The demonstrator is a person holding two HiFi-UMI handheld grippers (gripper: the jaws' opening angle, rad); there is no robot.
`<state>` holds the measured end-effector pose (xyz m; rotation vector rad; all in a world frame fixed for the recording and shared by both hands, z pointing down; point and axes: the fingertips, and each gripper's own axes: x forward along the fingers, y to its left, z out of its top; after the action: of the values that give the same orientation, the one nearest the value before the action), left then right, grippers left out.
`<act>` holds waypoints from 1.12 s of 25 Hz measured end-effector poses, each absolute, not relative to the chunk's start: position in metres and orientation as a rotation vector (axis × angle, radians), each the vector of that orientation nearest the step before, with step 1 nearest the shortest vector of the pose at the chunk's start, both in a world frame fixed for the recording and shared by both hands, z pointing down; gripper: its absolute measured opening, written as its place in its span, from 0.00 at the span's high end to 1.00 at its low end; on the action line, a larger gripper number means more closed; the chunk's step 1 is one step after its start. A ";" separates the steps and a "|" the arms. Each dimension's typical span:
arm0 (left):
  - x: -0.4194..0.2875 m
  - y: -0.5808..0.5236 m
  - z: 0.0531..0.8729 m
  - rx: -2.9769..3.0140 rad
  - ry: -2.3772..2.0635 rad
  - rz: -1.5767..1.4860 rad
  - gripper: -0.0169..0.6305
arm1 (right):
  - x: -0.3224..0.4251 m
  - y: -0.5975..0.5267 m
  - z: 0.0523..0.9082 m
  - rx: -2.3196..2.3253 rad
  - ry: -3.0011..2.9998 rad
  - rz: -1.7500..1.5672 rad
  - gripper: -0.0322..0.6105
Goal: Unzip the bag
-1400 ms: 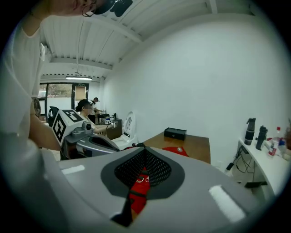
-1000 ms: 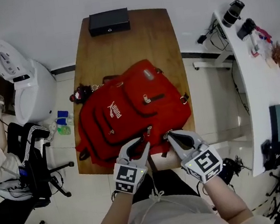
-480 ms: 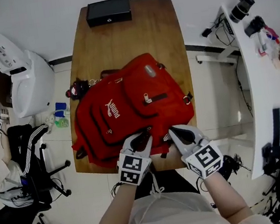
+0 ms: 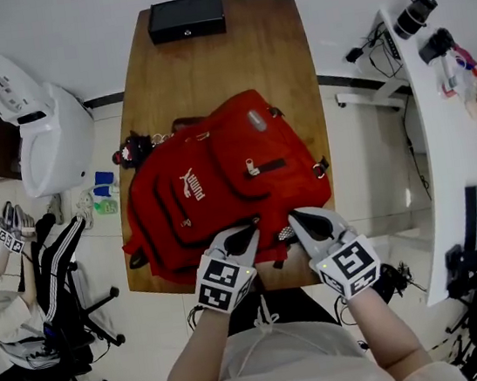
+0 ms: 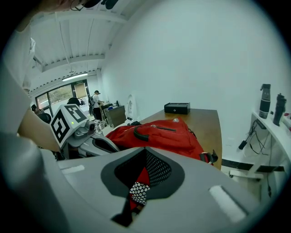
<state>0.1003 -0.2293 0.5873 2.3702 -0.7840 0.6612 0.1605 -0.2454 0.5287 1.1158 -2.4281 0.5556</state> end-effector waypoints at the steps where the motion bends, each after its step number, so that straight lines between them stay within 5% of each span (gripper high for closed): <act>1: 0.100 -0.228 0.586 2.374 -0.783 0.657 0.95 | 0.160 -0.246 0.528 1.116 -2.428 0.554 0.94; 28: 0.016 -0.201 0.573 2.422 -0.884 0.646 0.96 | 0.139 -0.235 0.581 1.106 -2.302 0.585 0.94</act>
<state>0.0163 -0.2012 0.5731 2.4222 -0.8843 0.6458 0.1391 -0.2350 0.5811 1.1056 -2.3021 0.5846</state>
